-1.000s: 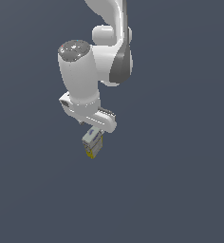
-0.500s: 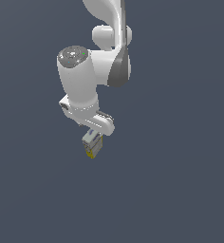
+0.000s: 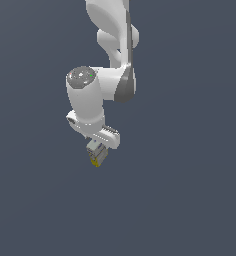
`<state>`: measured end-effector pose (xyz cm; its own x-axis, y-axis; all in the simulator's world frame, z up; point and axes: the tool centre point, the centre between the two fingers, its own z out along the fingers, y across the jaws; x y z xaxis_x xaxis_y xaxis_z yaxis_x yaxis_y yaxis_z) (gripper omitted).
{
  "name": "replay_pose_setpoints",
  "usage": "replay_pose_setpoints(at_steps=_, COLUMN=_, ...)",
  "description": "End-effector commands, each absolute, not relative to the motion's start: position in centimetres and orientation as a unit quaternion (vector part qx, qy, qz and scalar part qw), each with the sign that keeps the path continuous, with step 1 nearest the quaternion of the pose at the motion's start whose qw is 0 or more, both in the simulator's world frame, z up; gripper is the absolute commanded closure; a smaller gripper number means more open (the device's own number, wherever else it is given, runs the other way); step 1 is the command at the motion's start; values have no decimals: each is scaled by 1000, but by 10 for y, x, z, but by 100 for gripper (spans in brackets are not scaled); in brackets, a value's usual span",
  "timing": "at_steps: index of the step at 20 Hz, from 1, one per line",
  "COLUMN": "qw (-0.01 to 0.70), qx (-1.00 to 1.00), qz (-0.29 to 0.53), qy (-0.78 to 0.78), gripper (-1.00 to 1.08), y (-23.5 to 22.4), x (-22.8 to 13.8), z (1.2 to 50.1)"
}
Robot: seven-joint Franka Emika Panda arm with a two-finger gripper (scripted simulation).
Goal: Pick up the object and move it to a goal position.
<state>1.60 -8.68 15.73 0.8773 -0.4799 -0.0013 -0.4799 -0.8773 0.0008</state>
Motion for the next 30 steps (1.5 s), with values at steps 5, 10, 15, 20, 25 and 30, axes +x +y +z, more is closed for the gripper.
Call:
replay_pose_setpoints(at_steps=5, qw=0, qx=969, qz=0, qy=-248, gripper=108, y=-87, x=18, z=152)
replay_pose_setpoints(at_steps=10, qw=0, qx=969, qz=0, qy=-248, gripper=108, y=-87, x=18, z=152)
replay_pose_setpoints(at_steps=15, qw=0, qx=969, qz=0, qy=-248, gripper=108, y=-87, x=18, z=153)
replay_pose_setpoints(at_steps=20, qw=0, qx=969, qz=0, qy=-248, gripper=108, y=-90, x=16, z=165)
replay_pose_setpoints(at_steps=25, qw=0, qx=969, qz=0, qy=-248, gripper=108, y=-97, x=14, z=194)
replay_pose_setpoints(at_steps=30, qw=0, qx=969, qz=0, qy=-248, gripper=108, y=-107, x=10, z=238)
